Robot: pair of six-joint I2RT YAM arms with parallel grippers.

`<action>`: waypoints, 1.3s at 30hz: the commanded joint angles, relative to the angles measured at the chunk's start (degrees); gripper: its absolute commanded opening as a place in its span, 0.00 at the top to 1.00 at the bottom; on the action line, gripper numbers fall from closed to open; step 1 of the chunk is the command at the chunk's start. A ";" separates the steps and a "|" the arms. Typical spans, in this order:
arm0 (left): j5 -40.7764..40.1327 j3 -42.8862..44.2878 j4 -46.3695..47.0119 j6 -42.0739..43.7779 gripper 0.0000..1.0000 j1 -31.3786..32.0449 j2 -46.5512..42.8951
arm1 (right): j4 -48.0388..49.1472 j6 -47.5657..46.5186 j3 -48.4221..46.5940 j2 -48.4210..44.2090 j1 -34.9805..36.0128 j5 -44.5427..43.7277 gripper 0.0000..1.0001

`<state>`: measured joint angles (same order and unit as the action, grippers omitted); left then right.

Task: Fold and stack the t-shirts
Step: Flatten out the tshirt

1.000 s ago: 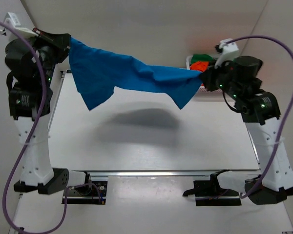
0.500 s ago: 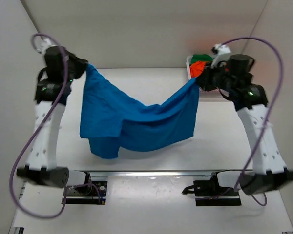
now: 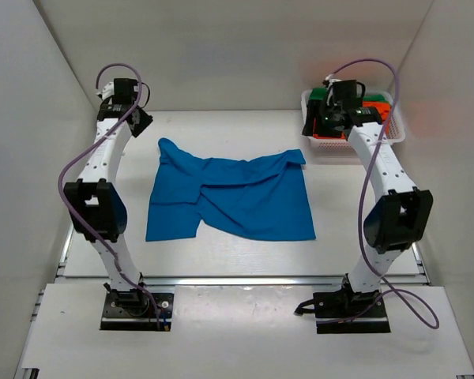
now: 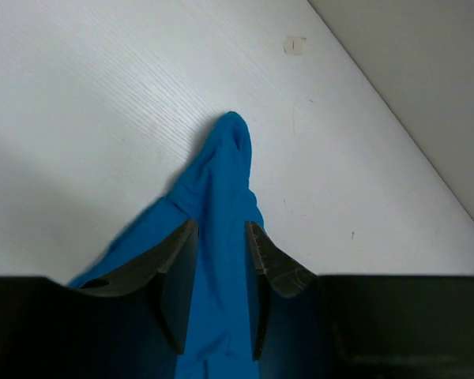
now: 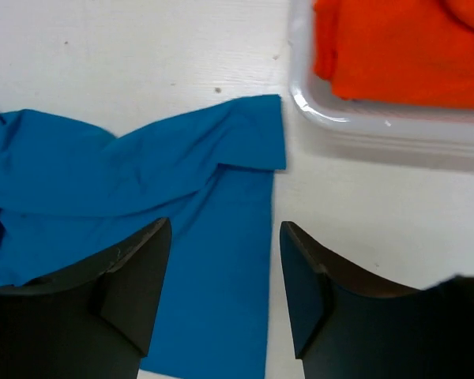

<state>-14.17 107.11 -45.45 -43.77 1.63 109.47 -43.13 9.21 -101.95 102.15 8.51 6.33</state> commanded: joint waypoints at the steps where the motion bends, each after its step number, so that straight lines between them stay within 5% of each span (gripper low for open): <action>1: -2.88 -4.42 -0.77 3.43 0.58 0.56 -10.22 | 1.21 1.86 4.28 -7.65 -2.44 -2.47 0.45; 8: -0.16 -34.40 -5.77 2.90 0.56 3.56 -28.33 | 1.12 2.65 30.36 -20.65 1.41 -2.64 0.46; 13: 1.35 -50.13 -7.72 3.43 0.46 3.55 -36.16 | -0.02 5.02 44.18 -25.94 4.49 -1.41 0.23; 23: 2.40 -60.96 -3.24 2.29 0.40 4.52 -33.64 | 0.24 8.28 52.38 -24.81 8.98 -3.60 0.16; 37: 4.23 -61.05 1.33 2.28 0.35 4.52 -19.56 | -0.64 10.56 52.73 -23.48 6.34 -8.26 0.17; 38: 4.42 -61.14 2.03 2.37 0.38 4.70 -19.56 | -0.63 10.74 52.73 -22.88 6.34 -8.61 0.16; 39: 4.85 -61.75 2.82 2.37 0.54 4.09 -19.12 | -0.81 10.91 52.73 -22.78 6.69 -8.53 0.16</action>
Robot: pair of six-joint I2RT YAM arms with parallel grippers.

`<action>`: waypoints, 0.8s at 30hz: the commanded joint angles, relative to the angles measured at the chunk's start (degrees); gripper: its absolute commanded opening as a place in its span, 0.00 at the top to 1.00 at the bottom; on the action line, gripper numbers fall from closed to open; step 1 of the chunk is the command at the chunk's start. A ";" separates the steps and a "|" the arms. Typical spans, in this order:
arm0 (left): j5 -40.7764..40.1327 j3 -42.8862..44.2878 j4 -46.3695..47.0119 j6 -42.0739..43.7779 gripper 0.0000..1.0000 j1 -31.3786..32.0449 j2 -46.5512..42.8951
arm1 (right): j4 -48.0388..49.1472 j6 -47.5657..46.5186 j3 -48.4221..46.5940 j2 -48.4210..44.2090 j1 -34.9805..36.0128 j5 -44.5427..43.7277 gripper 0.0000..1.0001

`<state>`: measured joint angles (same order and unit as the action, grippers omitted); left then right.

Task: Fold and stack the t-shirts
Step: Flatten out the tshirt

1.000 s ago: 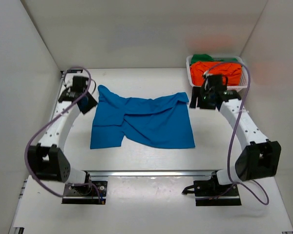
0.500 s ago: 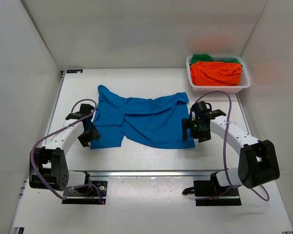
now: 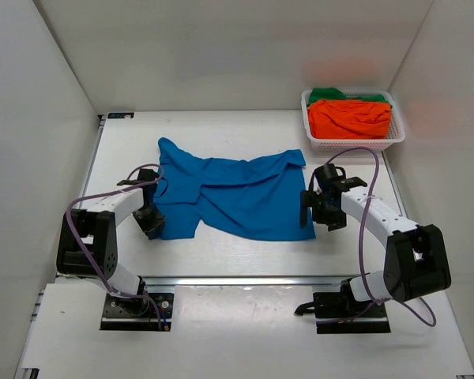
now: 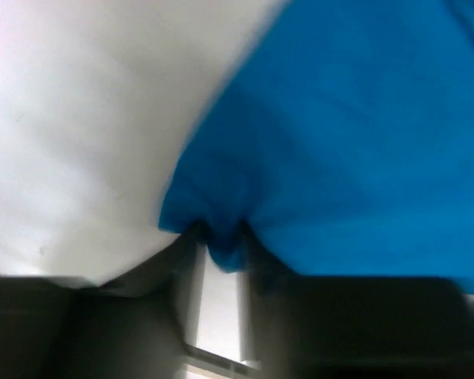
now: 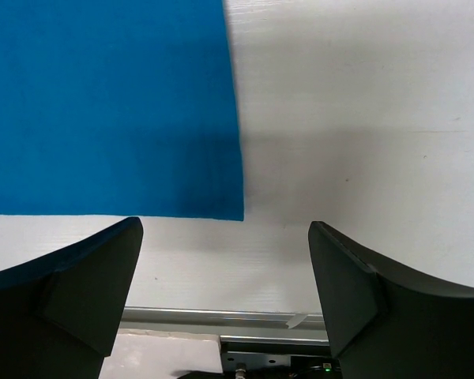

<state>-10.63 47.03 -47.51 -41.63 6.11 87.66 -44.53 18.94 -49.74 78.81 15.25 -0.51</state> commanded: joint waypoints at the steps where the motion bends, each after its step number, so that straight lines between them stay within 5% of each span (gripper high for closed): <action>1: 1.75 -2.20 5.23 0.32 0.74 0.21 2.61 | 1.02 1.36 0.60 1.08 -0.21 -1.60 0.16; 4: 3.77 -2.12 7.33 0.67 1.00 0.13 2.87 | 1.29 2.06 0.87 2.23 0.57 -0.28 0.17; 12: 7.38 0.96 6.73 1.37 1.00 1.19 1.73 | 1.55 4.18 0.25 8.72 4.08 -0.02 0.24; 15: 9.92 1.66 5.77 0.33 1.00 0.22 -0.12 | 2.70 4.88 -0.18 11.10 4.27 1.66 0.41; 17: 11.77 4.90 5.14 -1.69 1.00 -0.30 -3.35 | 2.18 4.35 -1.84 12.77 4.88 0.78 0.88; 18: 11.78 6.31 4.79 -2.05 1.00 0.65 -3.72 | 2.34 4.26 -3.94 13.47 4.88 0.69 1.00; 24: 13.79 35.70 0.14 -3.55 1.00 -1.79 -1.01 | -2.48 2.68 -23.42 15.67 3.13 6.48 1.00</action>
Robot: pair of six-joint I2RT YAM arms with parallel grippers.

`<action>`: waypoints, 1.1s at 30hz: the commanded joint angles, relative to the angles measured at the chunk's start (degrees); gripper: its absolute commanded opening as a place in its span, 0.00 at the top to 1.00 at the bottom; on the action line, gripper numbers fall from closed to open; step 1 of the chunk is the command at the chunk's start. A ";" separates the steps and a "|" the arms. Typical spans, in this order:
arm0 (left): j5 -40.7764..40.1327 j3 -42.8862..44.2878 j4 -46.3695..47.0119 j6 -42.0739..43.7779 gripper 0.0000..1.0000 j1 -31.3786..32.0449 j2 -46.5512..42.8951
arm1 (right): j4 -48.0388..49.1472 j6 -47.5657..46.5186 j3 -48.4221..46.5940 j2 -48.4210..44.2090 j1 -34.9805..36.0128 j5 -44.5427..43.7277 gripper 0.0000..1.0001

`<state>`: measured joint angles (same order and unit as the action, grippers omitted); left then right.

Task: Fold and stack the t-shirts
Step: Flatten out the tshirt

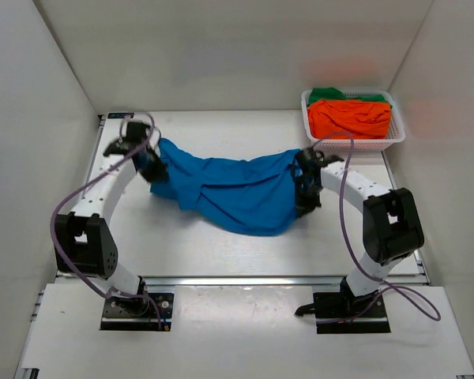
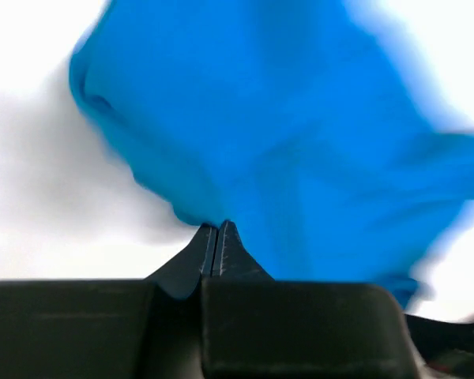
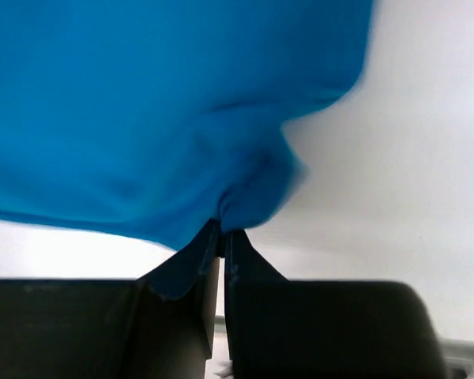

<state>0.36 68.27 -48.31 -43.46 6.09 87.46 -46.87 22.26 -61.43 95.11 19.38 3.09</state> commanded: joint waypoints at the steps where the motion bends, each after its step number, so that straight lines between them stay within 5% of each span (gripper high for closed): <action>1: 2.63 18.44 -0.28 -1.71 1.00 -2.30 0.33 | -0.76 -0.99 -14.74 -0.02 -1.62 5.67 1.00; 4: 1.75 44.43 -5.71 -1.80 1.00 -3.62 8.93 | -3.39 -0.90 -36.31 3.31 -4.07 9.91 1.00; 6: 1.40 69.68 -10.21 -3.02 1.00 -4.24 17.79 | -7.07 -2.56 -48.88 6.30 -4.96 10.70 1.00; 8: 3.24 79.60 -12.07 -5.56 1.00 -5.29 21.25 | -10.58 -2.57 -60.61 9.03 -6.71 12.10 1.00; 10: 5.09 74.67 -7.53 -5.15 1.00 -5.57 17.76 | -12.80 -3.36 -71.16 11.58 -8.29 13.26 1.00; 12: 0.90 57.24 2.12 -2.17 1.00 -3.47 6.21 | -12.81 -5.81 -71.73 9.93 -8.74 12.99 1.00; 16: -4.32 37.67 10.78 -0.13 1.00 -0.55 -10.69 | -5.27 -8.81 -55.07 -1.64 -7.43 11.68 0.99; 22: -7.56 34.12 8.07 5.49 1.00 2.26 -24.86 | 2.30 -10.04 -35.72 -22.38 -3.64 6.93 1.00; 26: -8.79 39.55 3.68 6.72 1.00 2.26 -30.50 | 3.89 -8.12 -30.16 -33.65 -2.94 6.92 1.00; 33: -14.68 42.31 1.99 8.48 1.00 6.30 -29.89 | 4.42 -9.34 -34.36 -33.42 -9.70 15.62 1.00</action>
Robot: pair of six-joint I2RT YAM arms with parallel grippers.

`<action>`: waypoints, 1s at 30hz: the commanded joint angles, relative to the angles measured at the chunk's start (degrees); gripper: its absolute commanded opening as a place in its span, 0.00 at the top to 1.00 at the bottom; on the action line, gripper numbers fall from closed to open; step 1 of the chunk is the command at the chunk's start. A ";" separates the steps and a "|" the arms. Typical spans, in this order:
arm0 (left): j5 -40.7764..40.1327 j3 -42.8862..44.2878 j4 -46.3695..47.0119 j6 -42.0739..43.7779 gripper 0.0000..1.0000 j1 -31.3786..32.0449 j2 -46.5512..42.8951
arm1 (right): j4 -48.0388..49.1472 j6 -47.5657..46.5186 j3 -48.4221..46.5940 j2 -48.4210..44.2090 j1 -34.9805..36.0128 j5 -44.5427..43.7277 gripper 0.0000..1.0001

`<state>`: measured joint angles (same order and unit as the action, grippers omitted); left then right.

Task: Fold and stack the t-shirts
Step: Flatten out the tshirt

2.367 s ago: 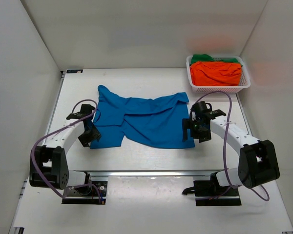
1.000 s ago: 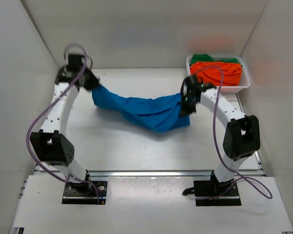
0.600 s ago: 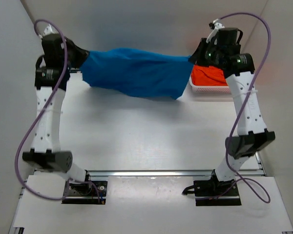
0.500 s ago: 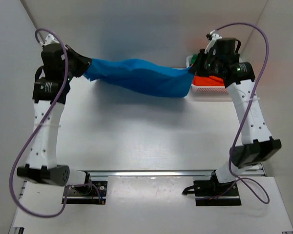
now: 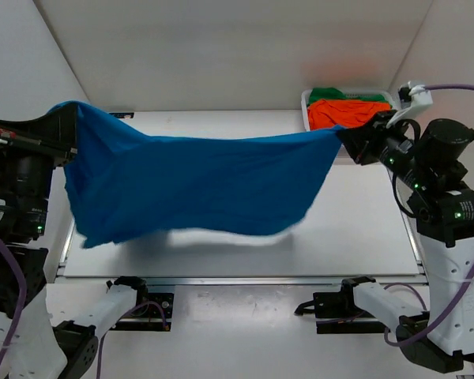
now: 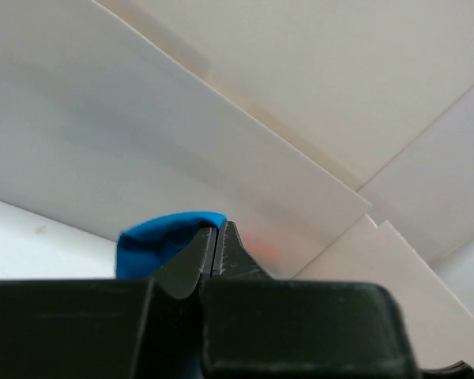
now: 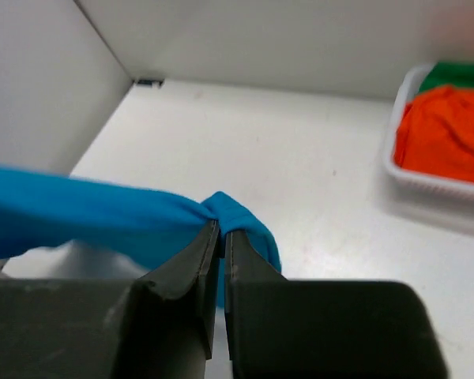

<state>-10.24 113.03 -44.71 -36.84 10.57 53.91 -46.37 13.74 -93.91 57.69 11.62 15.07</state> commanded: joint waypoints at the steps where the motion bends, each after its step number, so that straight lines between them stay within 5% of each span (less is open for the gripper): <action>1: -4.61 -3.51 0.13 1.95 1.00 1.74 3.66 | 4.27 -1.43 -2.33 5.75 -2.21 3.65 1.00; 12: -2.59 -18.03 17.72 8.44 1.00 -2.92 15.94 | 15.43 -4.24 -3.37 24.20 -1.06 2.51 1.00; 20: -2.33 11.19 15.88 13.72 1.00 -5.19 36.94 | 11.04 -7.24 -35.76 45.20 -0.98 0.58 1.00; 24: -1.61 16.69 16.23 12.49 1.00 -6.96 36.11 | 13.41 -5.65 -38.72 45.23 -2.13 2.77 1.00; 30: -2.33 -3.64 16.49 13.20 1.00 -4.86 22.85 | 14.55 -6.53 -25.14 37.34 -2.65 2.60 0.99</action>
<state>-11.86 117.34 -29.26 -24.73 4.34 83.88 -34.04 8.27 -124.53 99.72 9.54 17.15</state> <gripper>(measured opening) 0.027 0.020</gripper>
